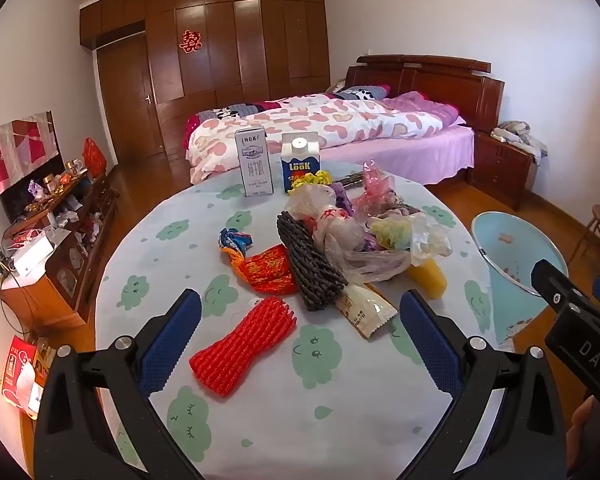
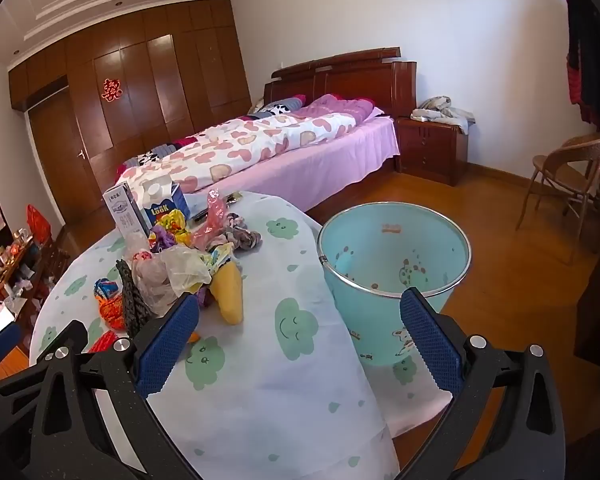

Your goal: Collect trash

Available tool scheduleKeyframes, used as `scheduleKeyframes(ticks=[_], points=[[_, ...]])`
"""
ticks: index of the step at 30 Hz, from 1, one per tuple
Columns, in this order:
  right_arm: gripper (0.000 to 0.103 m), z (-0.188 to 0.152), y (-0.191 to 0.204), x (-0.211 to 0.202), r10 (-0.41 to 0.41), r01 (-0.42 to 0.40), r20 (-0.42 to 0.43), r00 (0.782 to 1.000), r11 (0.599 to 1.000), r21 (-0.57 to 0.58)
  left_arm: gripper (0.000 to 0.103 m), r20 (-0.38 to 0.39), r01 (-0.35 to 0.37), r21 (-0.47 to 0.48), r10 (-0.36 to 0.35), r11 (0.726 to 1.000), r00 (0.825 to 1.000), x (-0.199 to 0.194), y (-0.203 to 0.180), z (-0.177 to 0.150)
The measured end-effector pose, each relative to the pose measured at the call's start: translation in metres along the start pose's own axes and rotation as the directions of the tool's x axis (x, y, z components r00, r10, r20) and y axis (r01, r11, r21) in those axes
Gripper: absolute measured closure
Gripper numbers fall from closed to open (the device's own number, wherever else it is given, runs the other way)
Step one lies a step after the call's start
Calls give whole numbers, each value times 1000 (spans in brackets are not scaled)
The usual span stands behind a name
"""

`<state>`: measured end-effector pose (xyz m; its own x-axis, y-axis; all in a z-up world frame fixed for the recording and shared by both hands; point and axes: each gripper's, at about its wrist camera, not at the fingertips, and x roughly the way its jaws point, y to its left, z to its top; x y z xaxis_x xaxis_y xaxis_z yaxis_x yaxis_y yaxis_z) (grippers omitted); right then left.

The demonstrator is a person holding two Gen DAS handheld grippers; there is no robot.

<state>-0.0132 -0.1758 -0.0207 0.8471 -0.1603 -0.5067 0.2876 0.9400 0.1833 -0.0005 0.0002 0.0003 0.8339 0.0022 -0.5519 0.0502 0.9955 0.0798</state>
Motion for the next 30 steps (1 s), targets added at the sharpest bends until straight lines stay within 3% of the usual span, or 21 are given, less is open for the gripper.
scheduleKeyframes(ticks=[30], points=[[4,0,0,-1,-2,2,2,1000,1000,2,6,-5,2,-11,-2,1000,1000,-1,2,-1]])
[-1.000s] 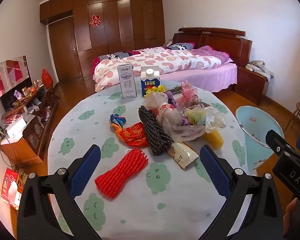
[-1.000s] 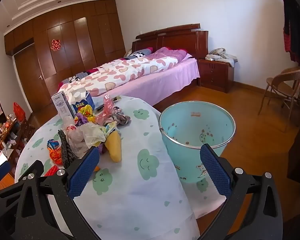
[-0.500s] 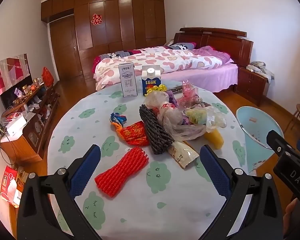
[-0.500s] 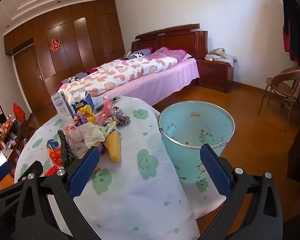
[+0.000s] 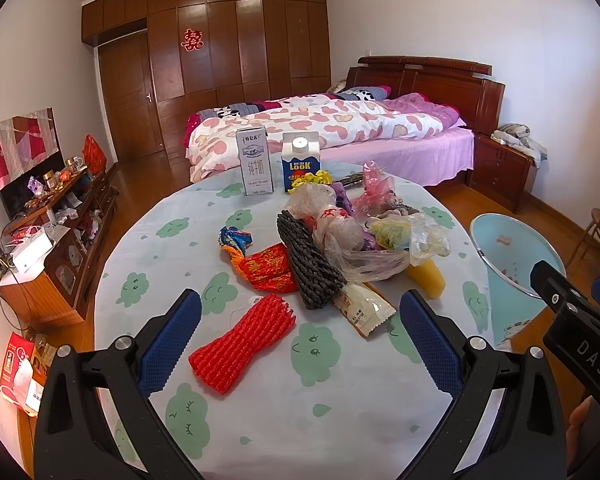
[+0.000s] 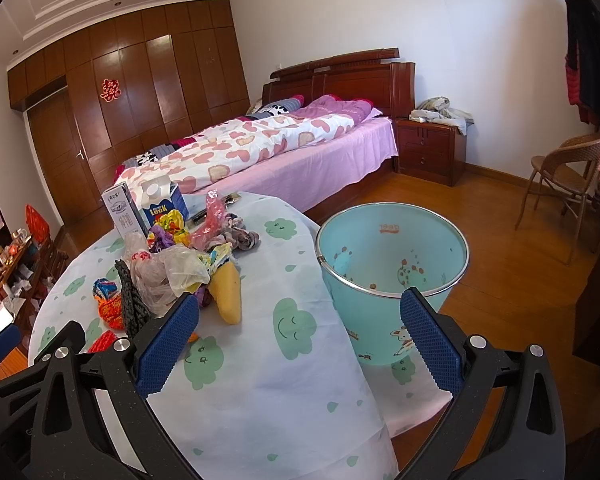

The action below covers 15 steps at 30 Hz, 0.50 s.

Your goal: Collect trash

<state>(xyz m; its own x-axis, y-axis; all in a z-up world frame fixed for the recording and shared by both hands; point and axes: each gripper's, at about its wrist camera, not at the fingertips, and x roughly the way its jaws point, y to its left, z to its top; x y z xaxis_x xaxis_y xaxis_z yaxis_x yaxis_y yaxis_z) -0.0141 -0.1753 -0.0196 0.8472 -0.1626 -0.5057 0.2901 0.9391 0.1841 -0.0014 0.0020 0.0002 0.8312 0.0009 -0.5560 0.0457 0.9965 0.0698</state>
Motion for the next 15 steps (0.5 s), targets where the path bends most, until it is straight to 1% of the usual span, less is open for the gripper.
scheduleKeyframes(ticks=[15], points=[[4,1,-1,-1,1,-1,1,1000,1000,-1,6,3,0,-2,0,1000,1000,0,0,0]])
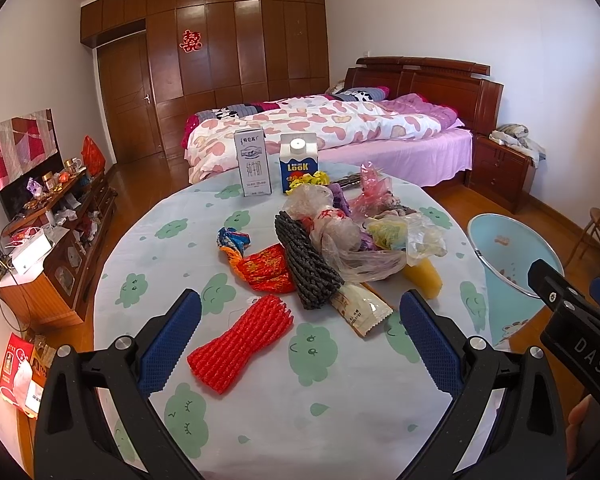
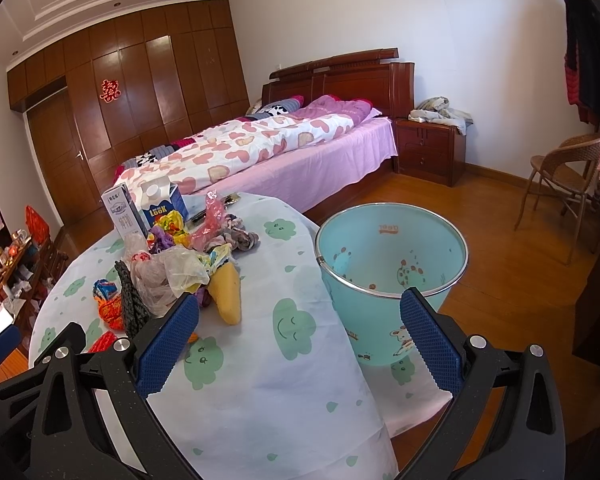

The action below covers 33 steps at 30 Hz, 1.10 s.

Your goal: Collect trash

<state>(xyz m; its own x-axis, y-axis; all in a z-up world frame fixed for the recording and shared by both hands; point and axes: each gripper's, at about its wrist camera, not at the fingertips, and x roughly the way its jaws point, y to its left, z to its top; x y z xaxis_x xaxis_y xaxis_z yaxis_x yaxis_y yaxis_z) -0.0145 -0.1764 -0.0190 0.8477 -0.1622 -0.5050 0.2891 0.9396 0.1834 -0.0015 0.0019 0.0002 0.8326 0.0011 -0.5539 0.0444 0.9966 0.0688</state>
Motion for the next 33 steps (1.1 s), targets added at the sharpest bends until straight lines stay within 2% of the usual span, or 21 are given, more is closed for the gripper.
scheduleKeyframes(ticks=[33], points=[[4,-1,-2,0,-4,4,-1,1000,1000,1,6,-2,0,-1,0,1000,1000,-2,0,-1]])
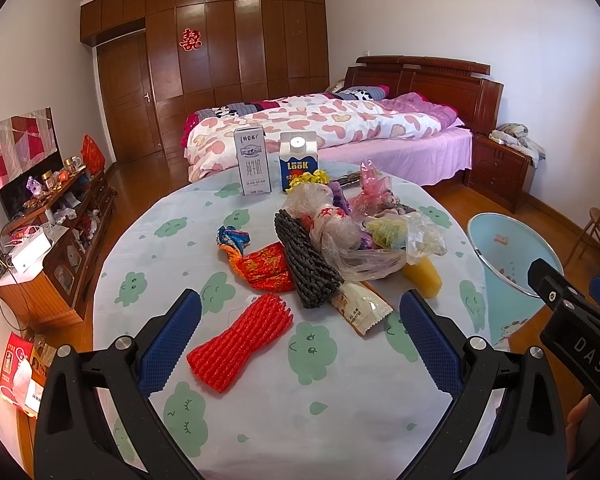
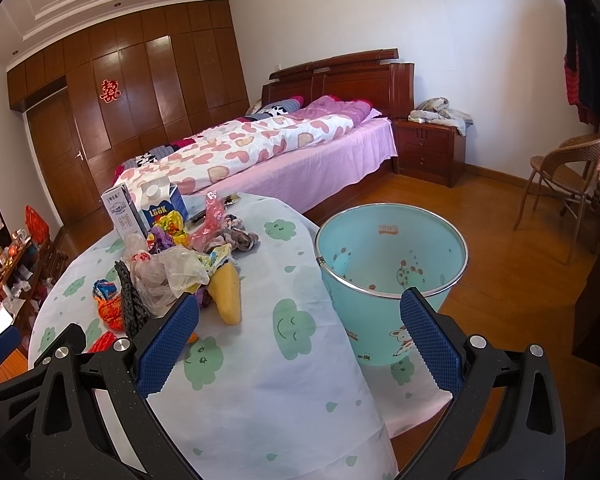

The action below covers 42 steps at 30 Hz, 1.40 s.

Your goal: Collect trash

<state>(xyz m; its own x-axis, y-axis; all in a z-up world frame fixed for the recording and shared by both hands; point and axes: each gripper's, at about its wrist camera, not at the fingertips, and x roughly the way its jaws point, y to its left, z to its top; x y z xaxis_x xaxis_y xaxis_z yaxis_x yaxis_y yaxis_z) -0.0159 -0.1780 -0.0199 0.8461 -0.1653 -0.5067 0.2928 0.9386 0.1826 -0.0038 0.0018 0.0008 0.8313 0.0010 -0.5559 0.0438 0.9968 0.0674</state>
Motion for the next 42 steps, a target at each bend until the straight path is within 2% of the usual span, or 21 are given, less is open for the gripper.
scheduleKeyframes(ticks=[9,17,21,42], points=[[4,0,0,1,0,0,-1,1000,1000,-3,6,-10,-1,-3,1,1000,1000,-2,-2,0],[5,0,2,8,8,-8,-10,1000,1000,-24,6,-29,-6,-17,5,1000,1000,15,4,0],[13,-2,3,13,12,-13,-28,1000,1000,-28,6,-38,-7,-27,6,1000,999,20,9,0],[13,-11,-1,34,-1,-3,-81,997,999,-41,6,-102,-25,-34,21,999,995,45,25,-7]])
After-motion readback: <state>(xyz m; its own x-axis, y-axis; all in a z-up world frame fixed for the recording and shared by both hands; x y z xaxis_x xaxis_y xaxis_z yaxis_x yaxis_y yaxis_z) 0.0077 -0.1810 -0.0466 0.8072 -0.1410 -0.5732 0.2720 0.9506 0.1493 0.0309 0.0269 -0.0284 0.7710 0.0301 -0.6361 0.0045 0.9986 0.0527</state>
